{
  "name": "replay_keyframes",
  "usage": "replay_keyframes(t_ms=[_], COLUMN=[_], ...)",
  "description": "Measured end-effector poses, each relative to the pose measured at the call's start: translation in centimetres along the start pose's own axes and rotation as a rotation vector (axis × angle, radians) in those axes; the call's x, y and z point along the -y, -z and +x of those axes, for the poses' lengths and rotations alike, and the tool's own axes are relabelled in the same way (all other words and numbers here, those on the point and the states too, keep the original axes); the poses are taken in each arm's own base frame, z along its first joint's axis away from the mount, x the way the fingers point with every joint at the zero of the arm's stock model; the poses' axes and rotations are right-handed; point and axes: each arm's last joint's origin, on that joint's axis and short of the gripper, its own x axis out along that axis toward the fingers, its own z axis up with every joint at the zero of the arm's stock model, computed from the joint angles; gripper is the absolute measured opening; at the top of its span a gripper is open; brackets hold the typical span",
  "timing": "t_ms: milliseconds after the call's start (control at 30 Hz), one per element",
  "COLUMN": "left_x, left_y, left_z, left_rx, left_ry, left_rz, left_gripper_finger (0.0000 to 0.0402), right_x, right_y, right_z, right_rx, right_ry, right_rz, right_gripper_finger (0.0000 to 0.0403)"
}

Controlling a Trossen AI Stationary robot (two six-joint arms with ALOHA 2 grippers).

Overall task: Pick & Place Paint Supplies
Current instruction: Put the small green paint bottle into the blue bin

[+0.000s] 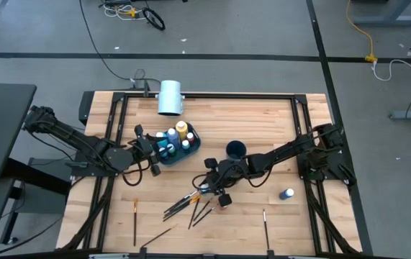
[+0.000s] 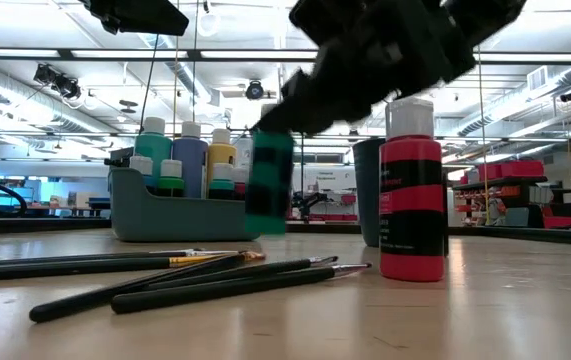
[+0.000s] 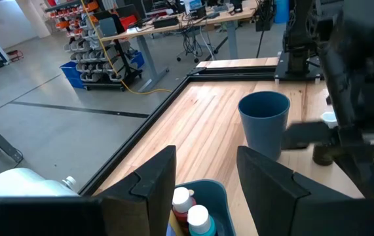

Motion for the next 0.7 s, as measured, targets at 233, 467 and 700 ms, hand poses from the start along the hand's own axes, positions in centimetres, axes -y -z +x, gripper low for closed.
replay_keyframes(t_ms=[233,467,700], left_x=[0.0,0.0,0.0], left_y=[0.0,0.0,0.0], left_z=[0.0,0.0,0.0], left_rx=[0.001,0.000,0.000], left_ry=[0.000,0.000,0.000], left_rz=[-0.001,0.000,0.016], left_gripper_finger=[0.0171,0.0171,0.0171], right_x=[2.6,7.5,11.0], right_y=[-3.9,-3.8,-2.0], right_z=[-1.4,-2.4,-2.5], right_rx=[0.107,0.056,0.057], right_ry=[0.192,0.529,0.493], right_rz=[-0.035,0.014,0.159], right_gripper_finger=[0.0123,0.0115,0.0122])
